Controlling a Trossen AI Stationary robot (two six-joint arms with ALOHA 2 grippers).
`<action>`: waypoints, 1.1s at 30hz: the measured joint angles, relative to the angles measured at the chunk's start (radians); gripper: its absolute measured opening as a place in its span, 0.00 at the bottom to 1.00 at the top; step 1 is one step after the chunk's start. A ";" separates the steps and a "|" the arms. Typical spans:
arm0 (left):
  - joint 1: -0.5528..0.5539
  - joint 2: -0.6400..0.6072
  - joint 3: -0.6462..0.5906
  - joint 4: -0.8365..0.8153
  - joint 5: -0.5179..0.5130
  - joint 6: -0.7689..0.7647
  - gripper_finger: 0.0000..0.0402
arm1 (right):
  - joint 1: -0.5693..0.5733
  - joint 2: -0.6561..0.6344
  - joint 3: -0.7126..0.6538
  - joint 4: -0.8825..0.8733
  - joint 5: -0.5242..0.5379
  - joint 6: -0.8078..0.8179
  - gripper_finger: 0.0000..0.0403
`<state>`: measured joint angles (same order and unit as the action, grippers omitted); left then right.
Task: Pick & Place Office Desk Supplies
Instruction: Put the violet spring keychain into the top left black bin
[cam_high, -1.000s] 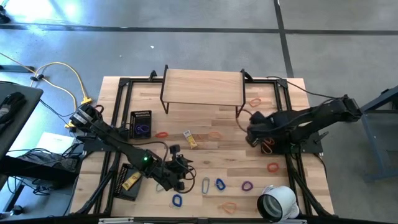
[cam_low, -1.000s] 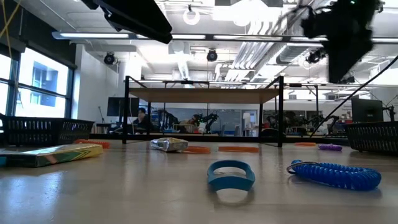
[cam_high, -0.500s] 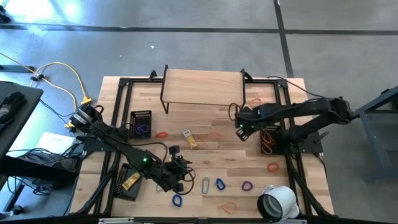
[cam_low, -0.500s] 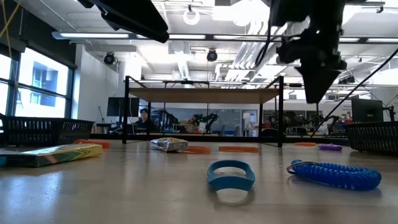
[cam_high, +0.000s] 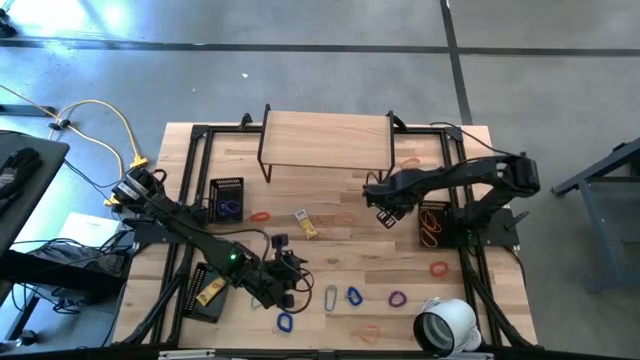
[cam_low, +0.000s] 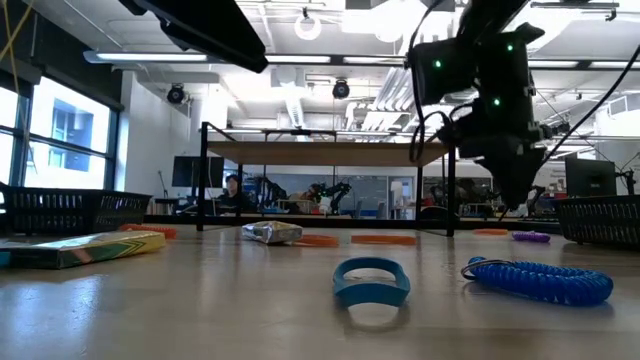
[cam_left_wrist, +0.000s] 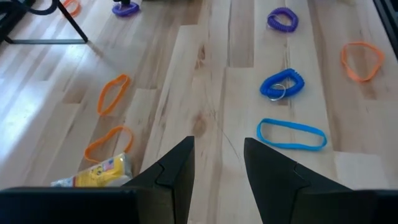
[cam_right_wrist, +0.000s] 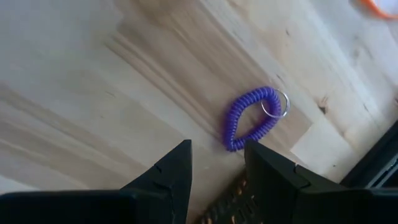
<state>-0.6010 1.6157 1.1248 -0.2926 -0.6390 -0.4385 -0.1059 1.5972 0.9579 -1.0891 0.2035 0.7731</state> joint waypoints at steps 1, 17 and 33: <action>0.000 0.000 0.000 0.000 0.006 -0.001 0.33 | 0.000 0.004 -0.009 0.001 0.000 0.000 0.34; 0.012 0.000 0.000 0.001 0.019 -0.003 0.33 | -0.069 0.006 -0.130 0.153 0.026 -0.087 0.34; 0.012 0.000 0.000 0.001 0.019 -0.003 0.33 | -0.105 0.006 -0.162 0.193 -0.021 -0.067 0.34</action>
<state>-0.5892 1.6157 1.1244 -0.2920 -0.6201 -0.4416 -0.2104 1.6028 0.7954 -0.8965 0.1822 0.7062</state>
